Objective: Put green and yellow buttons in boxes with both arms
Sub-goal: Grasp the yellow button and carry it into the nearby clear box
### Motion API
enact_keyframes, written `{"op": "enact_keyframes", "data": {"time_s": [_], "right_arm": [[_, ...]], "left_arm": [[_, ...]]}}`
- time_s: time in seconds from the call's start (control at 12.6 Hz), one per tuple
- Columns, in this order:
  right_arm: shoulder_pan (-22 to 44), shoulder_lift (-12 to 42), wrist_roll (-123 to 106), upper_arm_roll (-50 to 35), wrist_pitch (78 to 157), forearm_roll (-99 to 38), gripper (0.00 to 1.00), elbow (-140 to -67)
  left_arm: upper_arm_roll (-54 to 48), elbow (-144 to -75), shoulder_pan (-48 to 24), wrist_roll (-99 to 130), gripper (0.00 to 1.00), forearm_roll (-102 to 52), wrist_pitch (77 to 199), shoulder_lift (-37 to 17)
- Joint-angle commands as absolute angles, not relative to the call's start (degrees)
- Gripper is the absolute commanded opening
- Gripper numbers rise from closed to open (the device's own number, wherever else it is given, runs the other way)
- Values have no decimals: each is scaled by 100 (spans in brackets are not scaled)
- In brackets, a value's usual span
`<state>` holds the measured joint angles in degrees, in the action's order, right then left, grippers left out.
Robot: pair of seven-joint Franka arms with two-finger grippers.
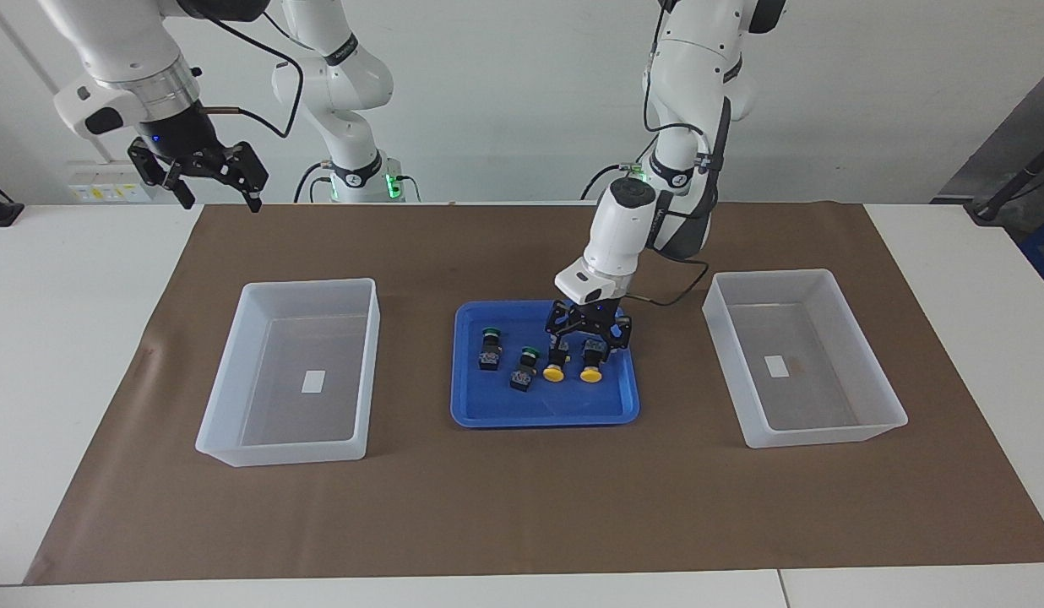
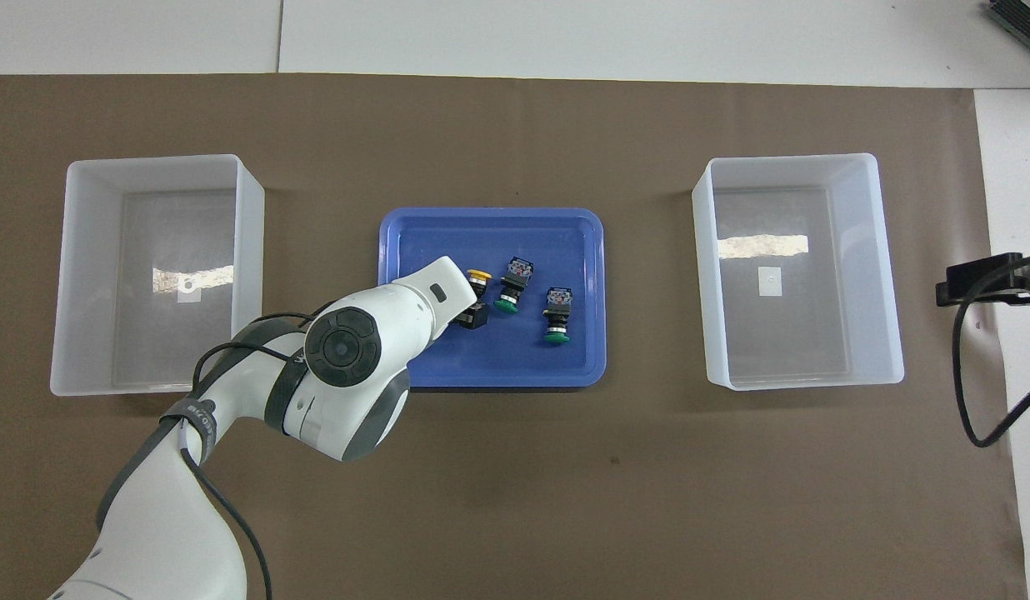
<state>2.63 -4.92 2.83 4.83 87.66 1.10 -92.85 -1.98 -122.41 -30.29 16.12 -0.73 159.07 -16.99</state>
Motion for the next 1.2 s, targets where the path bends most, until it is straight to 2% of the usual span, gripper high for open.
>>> {"op": "enact_keyframes", "data": {"time_s": [0.0, 0.96, 1.04, 1.12], "right_arm": [[220, -598, 202, 466, 8710, 0, 100, -9352], [220, -598, 202, 466, 8710, 0, 100, -9352], [220, -598, 202, 466, 8710, 0, 100, -9352], [220, -598, 202, 466, 8710, 0, 100, -9352]], "left_arm": [[-114, -12208, -3103, 1696, 100, -44, 15987, -1767], [-79, -12006, -2813, 1740, 100, -35, 15917, -1846], [-79, -12041, -2821, 1810, 85, -35, 15917, -1837], [-79, -12093, -2847, 1863, 76, -35, 15926, -1846]]}}
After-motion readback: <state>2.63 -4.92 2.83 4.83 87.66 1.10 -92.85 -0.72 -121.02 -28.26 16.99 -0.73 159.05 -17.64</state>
